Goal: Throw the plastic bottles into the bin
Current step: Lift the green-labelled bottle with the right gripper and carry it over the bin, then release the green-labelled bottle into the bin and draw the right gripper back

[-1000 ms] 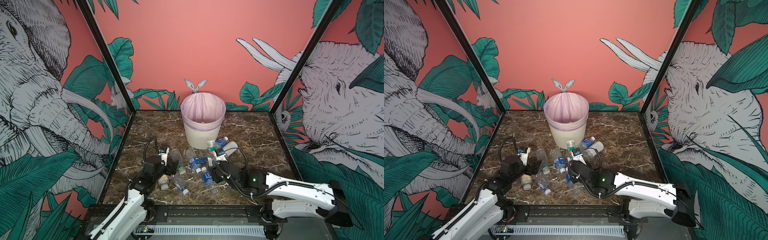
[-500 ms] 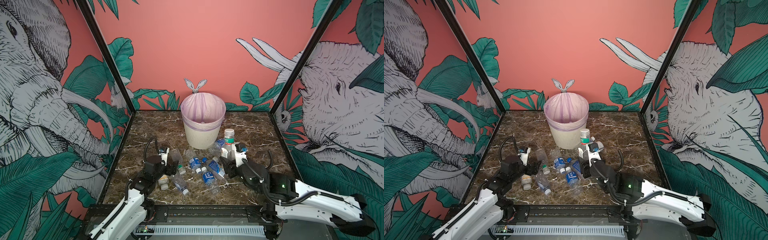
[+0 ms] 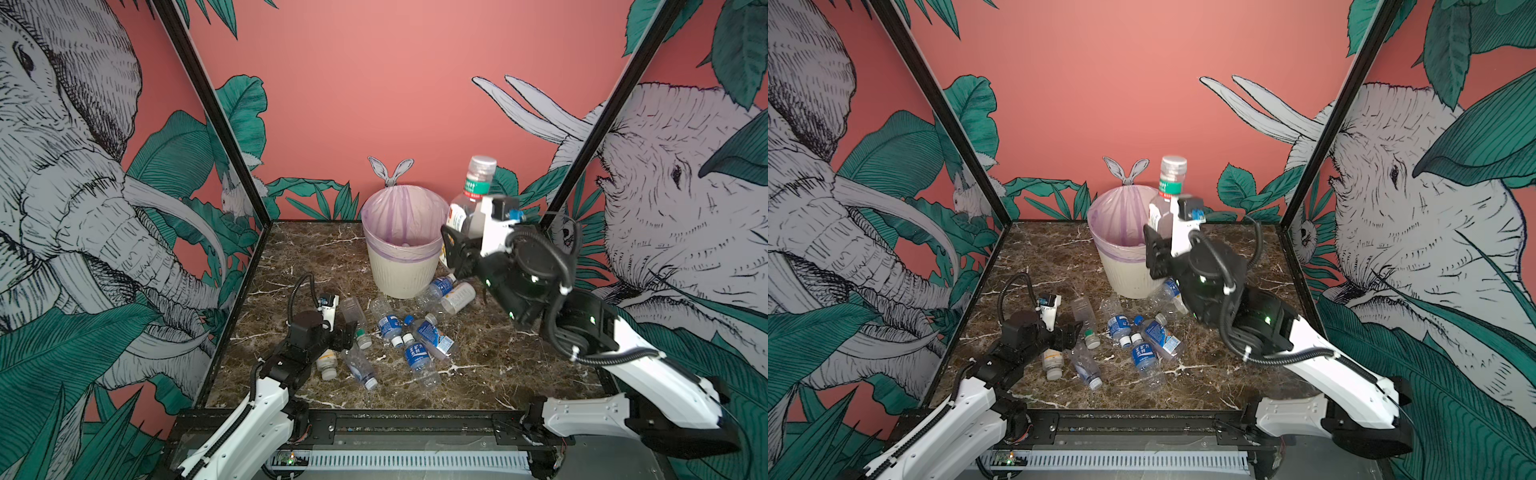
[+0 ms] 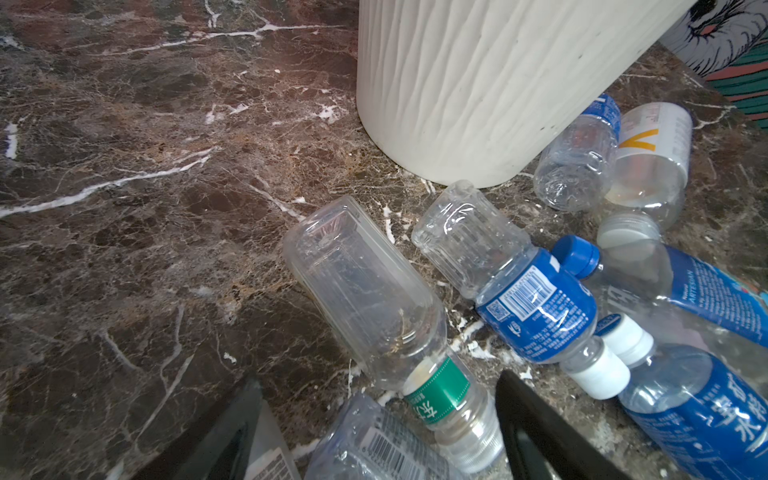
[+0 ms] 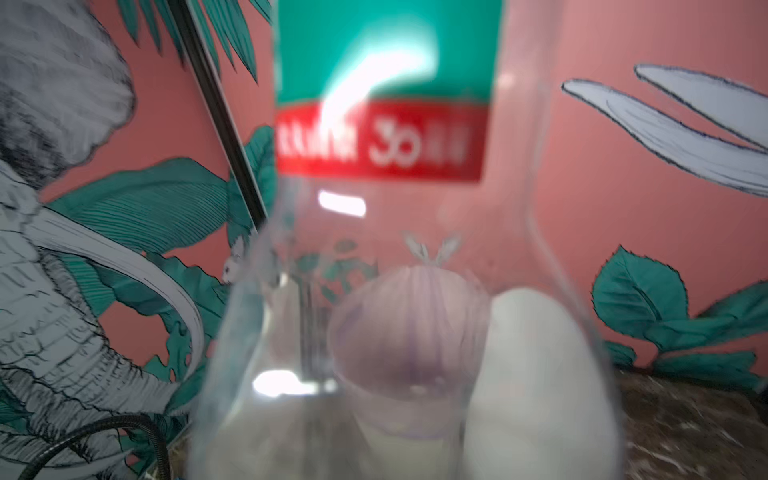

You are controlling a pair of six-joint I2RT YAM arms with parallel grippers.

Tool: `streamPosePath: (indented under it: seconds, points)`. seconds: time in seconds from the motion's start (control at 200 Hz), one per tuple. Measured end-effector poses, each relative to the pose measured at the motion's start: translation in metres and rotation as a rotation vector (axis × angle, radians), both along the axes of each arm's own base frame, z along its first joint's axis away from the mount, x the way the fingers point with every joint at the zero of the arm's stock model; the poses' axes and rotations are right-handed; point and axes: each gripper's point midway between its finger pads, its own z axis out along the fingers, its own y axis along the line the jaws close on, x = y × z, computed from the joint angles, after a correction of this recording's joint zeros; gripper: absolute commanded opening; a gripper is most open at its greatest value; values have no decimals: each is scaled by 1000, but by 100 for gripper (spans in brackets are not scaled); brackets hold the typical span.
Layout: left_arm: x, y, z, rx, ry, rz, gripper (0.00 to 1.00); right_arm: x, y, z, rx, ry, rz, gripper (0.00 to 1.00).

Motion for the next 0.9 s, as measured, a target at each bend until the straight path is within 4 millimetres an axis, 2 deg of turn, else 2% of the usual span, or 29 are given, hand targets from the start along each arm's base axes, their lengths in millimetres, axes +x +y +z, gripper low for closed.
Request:
streamPosePath:
  seconds: [0.025, 0.085, 0.155, 0.225, 0.27, 0.335, 0.385, 0.455, 0.555, 0.79, 0.895]
  points:
    - [0, 0, 0, 0, 0, 0, 89, 13, 3, 5, -4, 1, -17, 55]
    - [0, 0, 0, 0, 0, 0, 89, 46, 15, 17, -6, -1, -44, 72]
    - [0, 0, 0, 0, -1, 1, 89, 87, 30, 22, -11, 10, -67, 98]
    - [0, 0, 0, 1, -2, 3, 91, 129, 44, 14, -30, 35, -94, 99]
    - [0, 1, 0, 1, -2, 6, 92, 153, 53, 0, -52, 60, -108, 99]
    - [1, 3, 1, 3, -5, 18, 94, 176, 58, -27, -104, 109, -130, 99]
    - [2, 4, 2, 4, -9, 27, 95, 186, 58, -46, -145, 148, -141, 99]
    - [3, 7, 3, 7, -17, 43, 96, 187, 59, -66, -195, 196, -136, 99]
    - [4, 10, 5, 10, -24, 60, 99, 168, 51, -79, -238, 243, -107, 99]
    - [5, 14, 4, 22, -19, 86, 99, 112, -1, -52, -186, 238, -118, 99]
    - [6, 17, 3, 26, -9, 104, 99, 93, -24, -67, -179, 272, -150, 99]
